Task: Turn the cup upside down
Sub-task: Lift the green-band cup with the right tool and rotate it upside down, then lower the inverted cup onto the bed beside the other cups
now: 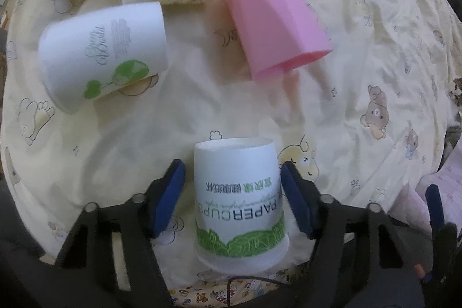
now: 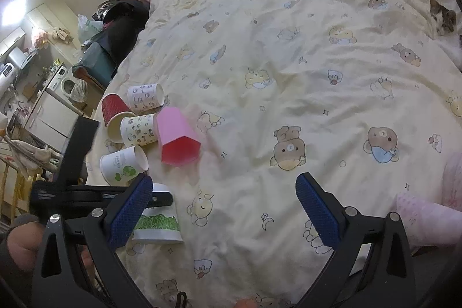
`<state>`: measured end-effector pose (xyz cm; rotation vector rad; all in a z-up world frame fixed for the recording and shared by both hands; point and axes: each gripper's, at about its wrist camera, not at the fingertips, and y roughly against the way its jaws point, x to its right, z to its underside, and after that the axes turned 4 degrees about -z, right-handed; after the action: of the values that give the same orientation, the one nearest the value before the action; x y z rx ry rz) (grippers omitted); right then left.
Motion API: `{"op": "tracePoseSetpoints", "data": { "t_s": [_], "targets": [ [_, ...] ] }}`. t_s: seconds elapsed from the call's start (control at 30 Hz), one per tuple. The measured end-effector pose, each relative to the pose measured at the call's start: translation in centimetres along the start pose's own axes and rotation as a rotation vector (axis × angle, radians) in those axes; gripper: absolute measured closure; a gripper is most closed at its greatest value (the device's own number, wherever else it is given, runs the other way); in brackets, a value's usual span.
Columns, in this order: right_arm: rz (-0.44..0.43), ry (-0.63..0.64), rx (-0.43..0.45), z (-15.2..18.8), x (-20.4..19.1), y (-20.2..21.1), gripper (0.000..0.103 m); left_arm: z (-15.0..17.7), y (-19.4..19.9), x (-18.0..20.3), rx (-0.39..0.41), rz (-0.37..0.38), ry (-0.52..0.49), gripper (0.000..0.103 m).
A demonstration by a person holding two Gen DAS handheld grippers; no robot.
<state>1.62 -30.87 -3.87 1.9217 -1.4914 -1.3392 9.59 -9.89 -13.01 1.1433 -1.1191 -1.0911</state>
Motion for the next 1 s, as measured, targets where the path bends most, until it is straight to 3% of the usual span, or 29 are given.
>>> {"op": "tracePoseSetpoints", "data": {
  "t_s": [0.27, 0.43, 0.57, 0.77, 1.0],
  "targets": [
    [-0.001, 0.010, -0.022, 0.1, -0.2, -0.6, 0.001, 1.3, 3.2, -1.6, 0.073, 0.045, -0.071, 0.050],
    [-0.013, 0.042, -0.046, 0.3, -1.2, -1.2, 0.001, 1.9, 5.7, -3.9, 0.144, 0.058, -0.072, 0.050],
    [-0.048, 0.073, -0.051, 0.5, -2.2, -1.5, 0.001, 1.9, 6.7, -5.4, 0.191, 0.118, -0.041, 0.050],
    [-0.118, 0.113, -0.123, 1.2, -4.5, -3.3, 0.001, 2.2, 6.5, -7.0, 0.267, 0.120, -0.086, 0.050],
    [-0.129, 0.183, -0.248, 3.0, -6.9, -6.3, 0.001, 2.3, 5.8, -7.7, 0.246, 0.175, -0.069, 0.050]
  ]
}}
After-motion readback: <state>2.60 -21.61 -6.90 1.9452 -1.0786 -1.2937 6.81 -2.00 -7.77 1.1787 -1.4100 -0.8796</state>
